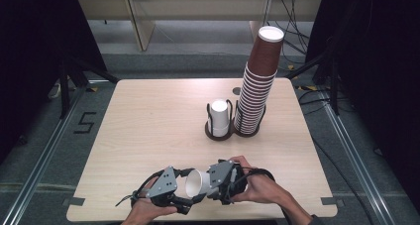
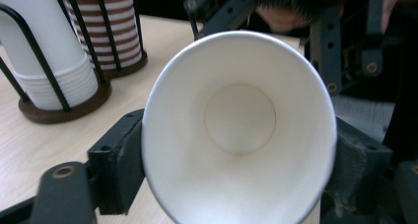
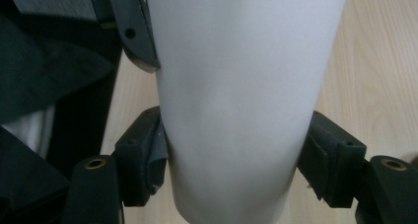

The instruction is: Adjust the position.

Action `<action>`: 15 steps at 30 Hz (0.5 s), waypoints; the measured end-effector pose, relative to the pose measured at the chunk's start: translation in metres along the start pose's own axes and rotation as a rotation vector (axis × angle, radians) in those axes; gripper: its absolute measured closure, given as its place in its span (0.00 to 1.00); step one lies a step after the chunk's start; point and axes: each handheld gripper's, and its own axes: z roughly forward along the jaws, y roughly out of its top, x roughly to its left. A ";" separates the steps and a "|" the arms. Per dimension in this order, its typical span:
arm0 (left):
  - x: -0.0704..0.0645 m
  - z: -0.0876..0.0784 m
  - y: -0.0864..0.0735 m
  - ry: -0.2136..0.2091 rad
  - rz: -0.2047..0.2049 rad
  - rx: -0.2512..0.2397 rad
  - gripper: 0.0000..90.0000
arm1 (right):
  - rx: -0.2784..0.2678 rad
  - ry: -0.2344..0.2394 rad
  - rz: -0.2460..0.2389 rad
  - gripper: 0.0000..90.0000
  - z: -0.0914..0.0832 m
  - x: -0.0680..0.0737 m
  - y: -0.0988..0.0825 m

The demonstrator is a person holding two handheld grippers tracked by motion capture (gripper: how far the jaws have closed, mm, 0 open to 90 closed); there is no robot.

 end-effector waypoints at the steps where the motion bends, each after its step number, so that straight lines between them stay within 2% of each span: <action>1: 0.000 0.000 0.000 0.007 -0.012 -0.014 0.19 | -0.043 0.024 -0.008 0.37 -0.002 -0.004 -0.001; 2: 0.002 0.000 0.000 0.009 -0.033 -0.051 0.15 | -0.071 0.025 -0.008 0.37 -0.002 -0.006 -0.003; 3: 0.003 -0.001 0.000 0.015 -0.045 -0.058 0.14 | -0.119 0.036 0.011 0.37 -0.004 -0.009 -0.005; 4: 0.003 -0.003 0.000 0.019 -0.065 -0.076 0.13 | -0.142 0.036 0.027 0.37 -0.006 -0.010 -0.006; 7: 0.004 -0.002 -0.002 0.023 -0.115 -0.116 0.14 | -0.206 0.051 0.085 0.37 -0.011 -0.014 -0.010; 9: 0.003 -0.001 -0.003 0.028 -0.127 -0.134 0.16 | -0.242 0.066 0.122 0.37 -0.012 -0.015 -0.013; 15: 0.001 0.001 -0.002 0.032 -0.153 -0.183 0.16 | -0.268 0.078 0.143 0.37 -0.008 -0.015 -0.013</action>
